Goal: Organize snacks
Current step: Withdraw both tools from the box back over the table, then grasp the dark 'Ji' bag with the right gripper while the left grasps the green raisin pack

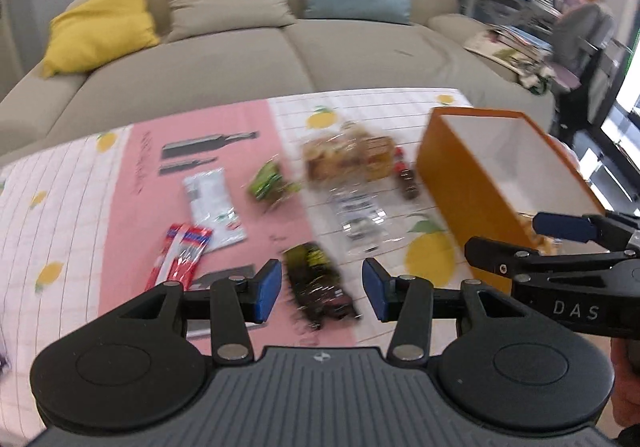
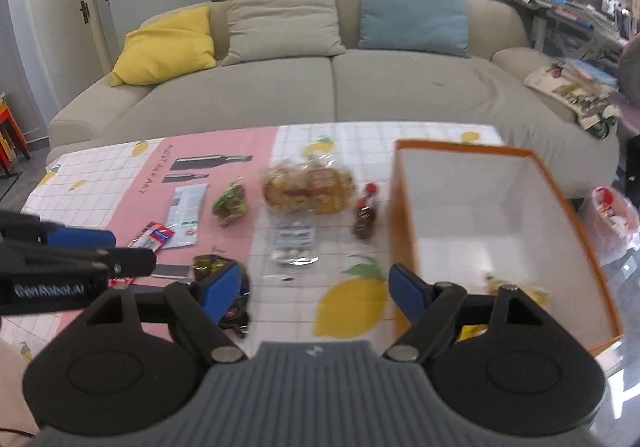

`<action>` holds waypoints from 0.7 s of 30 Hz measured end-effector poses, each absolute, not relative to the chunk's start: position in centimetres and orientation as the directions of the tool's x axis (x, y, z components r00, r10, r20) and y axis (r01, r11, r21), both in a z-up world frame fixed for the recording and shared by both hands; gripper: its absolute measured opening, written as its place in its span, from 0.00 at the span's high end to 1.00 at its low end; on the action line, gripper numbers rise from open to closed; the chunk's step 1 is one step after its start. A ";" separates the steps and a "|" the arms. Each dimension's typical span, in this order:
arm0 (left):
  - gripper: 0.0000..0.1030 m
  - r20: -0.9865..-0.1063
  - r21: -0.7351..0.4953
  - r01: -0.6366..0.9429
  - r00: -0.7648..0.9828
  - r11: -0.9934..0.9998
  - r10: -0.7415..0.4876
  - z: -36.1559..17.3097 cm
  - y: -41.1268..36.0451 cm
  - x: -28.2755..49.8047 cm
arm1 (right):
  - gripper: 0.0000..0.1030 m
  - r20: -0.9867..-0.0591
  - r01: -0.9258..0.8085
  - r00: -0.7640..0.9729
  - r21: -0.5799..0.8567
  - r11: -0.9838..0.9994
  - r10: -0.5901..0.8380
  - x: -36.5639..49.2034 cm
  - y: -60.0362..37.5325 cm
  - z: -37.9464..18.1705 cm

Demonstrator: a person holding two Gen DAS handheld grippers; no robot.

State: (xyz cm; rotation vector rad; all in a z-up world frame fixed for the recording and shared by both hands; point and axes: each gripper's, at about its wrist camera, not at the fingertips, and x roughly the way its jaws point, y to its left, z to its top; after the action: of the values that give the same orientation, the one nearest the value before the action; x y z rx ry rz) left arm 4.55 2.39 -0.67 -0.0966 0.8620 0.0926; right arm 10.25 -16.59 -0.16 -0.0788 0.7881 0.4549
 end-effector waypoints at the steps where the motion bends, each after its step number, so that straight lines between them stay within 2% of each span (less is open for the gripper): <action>1: 0.47 -0.765 -0.054 -0.145 0.642 0.988 0.053 -1.2 3.1 4.3 | 0.23 -0.702 -0.424 0.607 0.109 0.899 0.372 10.1 -16.0 -0.6; 12: 0.45 -0.833 -0.142 -0.296 0.552 0.945 0.048 -6.3 8.9 3.5 | 0.23 -0.805 -0.450 0.472 0.131 0.883 0.360 11.0 -9.5 -7.3; 21: 0.45 -0.865 -0.179 -0.366 0.502 0.913 0.031 -8.6 12.1 4.9 | 0.23 -0.832 -0.518 0.417 0.113 0.848 0.365 13.2 -5.6 -10.2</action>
State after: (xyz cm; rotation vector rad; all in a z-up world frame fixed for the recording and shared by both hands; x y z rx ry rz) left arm 4.93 12.08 -8.58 -0.3637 1.0226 0.2468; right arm 13.24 -5.64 -10.17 -0.1713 0.9971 0.5579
